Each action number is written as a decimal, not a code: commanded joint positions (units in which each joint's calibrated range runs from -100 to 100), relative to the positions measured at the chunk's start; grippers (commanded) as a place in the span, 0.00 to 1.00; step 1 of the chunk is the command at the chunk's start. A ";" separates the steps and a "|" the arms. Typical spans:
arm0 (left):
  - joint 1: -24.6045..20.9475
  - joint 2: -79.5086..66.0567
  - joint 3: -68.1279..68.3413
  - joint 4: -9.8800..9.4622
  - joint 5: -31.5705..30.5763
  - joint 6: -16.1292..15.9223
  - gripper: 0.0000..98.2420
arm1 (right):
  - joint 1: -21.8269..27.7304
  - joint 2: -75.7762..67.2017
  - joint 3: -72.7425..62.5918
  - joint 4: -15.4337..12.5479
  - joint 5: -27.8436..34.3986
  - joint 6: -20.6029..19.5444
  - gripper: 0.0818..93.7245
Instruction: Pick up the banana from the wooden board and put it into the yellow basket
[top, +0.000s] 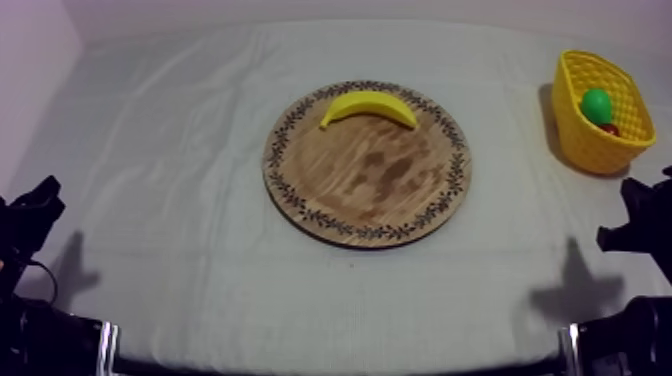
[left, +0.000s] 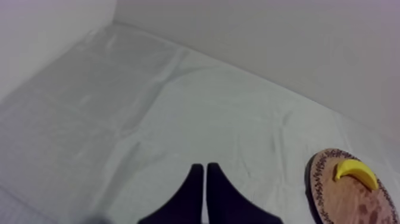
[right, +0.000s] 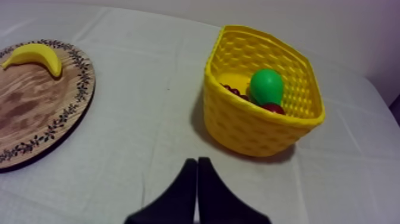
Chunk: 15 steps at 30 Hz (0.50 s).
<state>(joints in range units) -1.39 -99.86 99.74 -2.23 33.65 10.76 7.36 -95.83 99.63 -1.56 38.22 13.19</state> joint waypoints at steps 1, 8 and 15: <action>-0.02 0.03 0.04 0.01 -0.02 0.01 0.00 | -8.66 0.07 0.15 0.22 -4.27 -5.25 0.07; -0.02 0.03 0.04 0.01 -0.02 0.01 0.00 | -8.46 0.07 0.15 0.23 -4.27 -5.68 0.05; -0.02 0.03 0.04 0.01 -0.02 0.01 0.00 | -8.36 0.10 0.22 -1.54 -5.92 -3.91 0.05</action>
<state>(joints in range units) -1.39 -99.86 99.74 -2.23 33.65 10.76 -1.10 -95.76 99.82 -1.90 33.49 8.06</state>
